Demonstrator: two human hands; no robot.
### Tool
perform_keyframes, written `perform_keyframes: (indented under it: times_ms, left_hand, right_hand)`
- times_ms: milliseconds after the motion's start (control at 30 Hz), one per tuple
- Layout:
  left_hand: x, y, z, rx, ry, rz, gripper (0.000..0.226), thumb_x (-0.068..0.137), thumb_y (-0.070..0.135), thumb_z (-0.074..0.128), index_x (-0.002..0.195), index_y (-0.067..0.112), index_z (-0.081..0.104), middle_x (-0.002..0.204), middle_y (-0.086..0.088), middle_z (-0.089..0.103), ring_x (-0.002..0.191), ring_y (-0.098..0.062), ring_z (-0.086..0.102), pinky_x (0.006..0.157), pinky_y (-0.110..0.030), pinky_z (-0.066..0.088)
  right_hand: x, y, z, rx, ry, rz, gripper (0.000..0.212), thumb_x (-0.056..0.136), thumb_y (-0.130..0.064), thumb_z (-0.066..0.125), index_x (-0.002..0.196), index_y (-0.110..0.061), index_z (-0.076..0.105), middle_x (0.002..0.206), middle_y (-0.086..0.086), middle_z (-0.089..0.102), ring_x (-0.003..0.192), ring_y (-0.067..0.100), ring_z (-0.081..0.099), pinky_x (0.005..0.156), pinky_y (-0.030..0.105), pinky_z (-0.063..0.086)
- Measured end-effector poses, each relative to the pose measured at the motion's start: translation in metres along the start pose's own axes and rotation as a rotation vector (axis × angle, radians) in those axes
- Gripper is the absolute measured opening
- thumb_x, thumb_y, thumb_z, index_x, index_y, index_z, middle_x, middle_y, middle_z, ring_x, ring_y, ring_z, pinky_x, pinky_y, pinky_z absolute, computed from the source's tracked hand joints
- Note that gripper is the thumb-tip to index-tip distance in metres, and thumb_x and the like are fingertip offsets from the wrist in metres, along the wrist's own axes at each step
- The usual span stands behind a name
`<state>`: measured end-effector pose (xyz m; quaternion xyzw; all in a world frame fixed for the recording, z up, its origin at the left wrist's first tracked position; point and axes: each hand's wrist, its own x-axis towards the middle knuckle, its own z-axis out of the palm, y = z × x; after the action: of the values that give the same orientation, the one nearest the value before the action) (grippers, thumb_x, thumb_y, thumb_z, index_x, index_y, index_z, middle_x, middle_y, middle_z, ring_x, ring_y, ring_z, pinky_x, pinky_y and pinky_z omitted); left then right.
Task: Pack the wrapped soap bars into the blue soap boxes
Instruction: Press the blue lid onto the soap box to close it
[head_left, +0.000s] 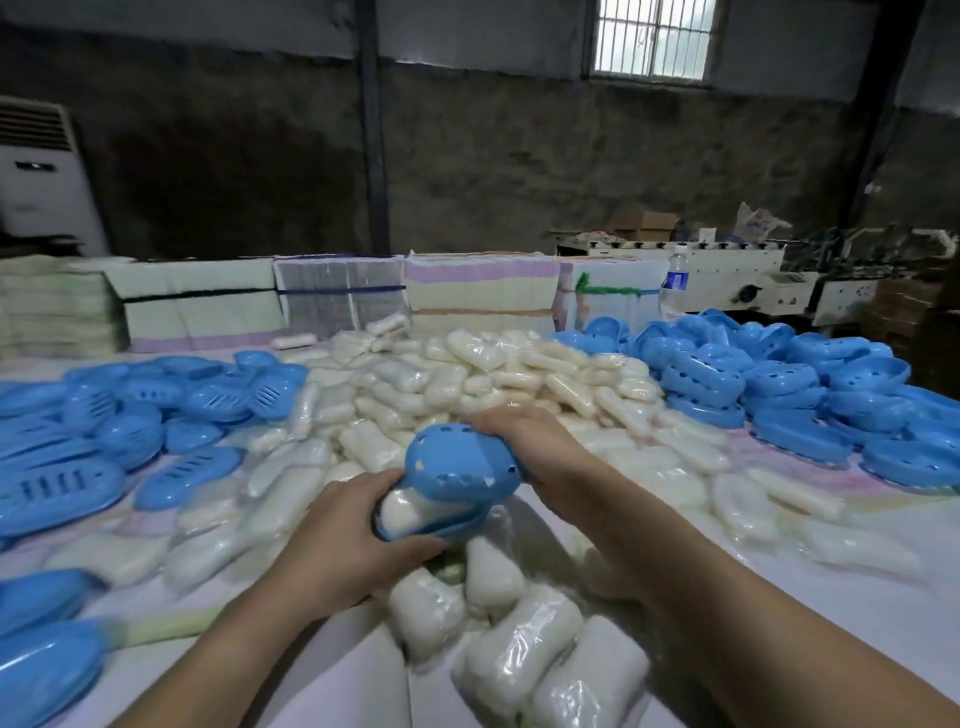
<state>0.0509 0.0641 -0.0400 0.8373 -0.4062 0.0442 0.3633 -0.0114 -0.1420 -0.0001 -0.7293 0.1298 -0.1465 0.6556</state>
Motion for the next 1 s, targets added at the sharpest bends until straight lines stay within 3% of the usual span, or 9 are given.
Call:
perform_keyframes:
  times_ms: [67,133,233,367,467,567,700,900,1000]
  left_hand:
    - [0.001,-0.001,0.002,-0.006,0.017,0.006,0.057,0.065,0.050,0.086,0.118,0.036,0.069,0.099,0.016,0.072,0.088,0.003,0.063,0.073,-0.018,0.049]
    - [0.001,-0.001,0.003,-0.036,0.027,0.003,0.054,0.065,0.044,0.087,0.115,0.036,0.070,0.093,0.017,0.072,0.083,0.004,0.064,0.066,-0.011,0.046]
    - [0.000,-0.001,0.002,-0.072,0.026,-0.008,0.055,0.062,0.044,0.085,0.114,0.038,0.070,0.092,0.018,0.071,0.084,0.003,0.065,0.067,-0.013,0.049]
    - [-0.001,0.001,0.002,-0.128,0.049,-0.074,0.063,0.053,0.057,0.082,0.112,0.045,0.066,0.094,0.025,0.071,0.084,0.006,0.066,0.070,-0.017,0.053]
    - [-0.002,0.004,0.001,-0.201,0.085,-0.132,0.064,0.045,0.062,0.084,0.104,0.050,0.063,0.095,0.034,0.067,0.083,0.010,0.065,0.065,-0.008,0.049]
    - [-0.002,0.006,0.000,-0.300,0.109,-0.159,0.066,0.049,0.048,0.093,0.108,0.042,0.065,0.098,0.031,0.069,0.085,0.007,0.067,0.068,-0.011,0.051]
    - [-0.001,0.016,-0.005,-0.560,0.175,-0.234,0.068,0.055,0.031,0.095,0.116,0.030,0.067,0.101,0.011,0.076,0.089,-0.006,0.073,0.077,-0.028,0.059]
    - [-0.002,0.028,-0.002,-1.177,0.100,-0.209,0.056,0.071,0.004,0.084,0.123,0.012,0.066,0.121,-0.007,0.072,0.107,-0.026,0.071,0.091,-0.033,0.058]
    - [-0.002,0.031,0.002,-1.327,0.040,-0.231,0.047,0.081,0.007,0.068,0.127,0.002,0.061,0.122,-0.017,0.070,0.108,-0.028,0.070,0.091,-0.031,0.058]
  right_hand:
    - [-0.002,0.009,0.006,-0.209,0.010,-0.093,0.019,0.092,-0.026,0.064,0.099,-0.012,0.075,0.093,0.003,0.070,0.083,0.014,0.063,0.070,0.027,0.048]
    - [-0.003,0.018,0.011,-0.402,-0.046,-0.154,0.021,0.093,-0.030,0.063,0.108,-0.019,0.072,0.104,-0.002,0.068,0.097,0.015,0.062,0.084,0.030,0.049]
    - [-0.006,0.025,0.012,-0.470,-0.128,-0.185,0.050,0.086,-0.046,0.064,0.132,-0.026,0.059,0.130,-0.003,0.057,0.116,0.012,0.055,0.106,0.034,0.043]
    - [-0.014,0.026,0.001,-0.399,-0.340,-0.253,0.065,0.074,-0.046,0.073,0.133,-0.051,0.045,0.132,-0.013,0.047,0.118,0.009,0.054,0.101,0.035,0.049]
    - [-0.014,0.029,-0.003,-0.563,-0.399,-0.399,0.077,0.073,-0.034,0.081,0.138,-0.044,0.041,0.134,-0.020,0.041,0.124,0.004,0.048,0.101,0.031,0.048]
    - [-0.014,0.028,-0.003,-0.452,-0.352,-0.389,0.078,0.069,-0.025,0.082,0.136,-0.040,0.045,0.132,-0.017,0.045,0.120,0.002,0.051,0.098,0.031,0.051]
    - [-0.017,0.025,-0.001,-0.291,-0.288,-0.375,0.075,0.070,-0.022,0.083,0.135,-0.042,0.050,0.129,-0.012,0.053,0.114,0.011,0.058,0.090,0.035,0.056]
    - [-0.024,0.017,0.013,-0.116,-0.159,-0.371,0.069,0.060,-0.038,0.083,0.124,-0.044,0.058,0.115,-0.010,0.062,0.098,0.008,0.067,0.083,0.025,0.055]
    - [-0.027,0.015,0.015,-0.063,-0.168,-0.368,0.069,0.062,-0.039,0.082,0.126,-0.039,0.058,0.120,-0.003,0.061,0.100,0.010,0.067,0.085,0.029,0.056]
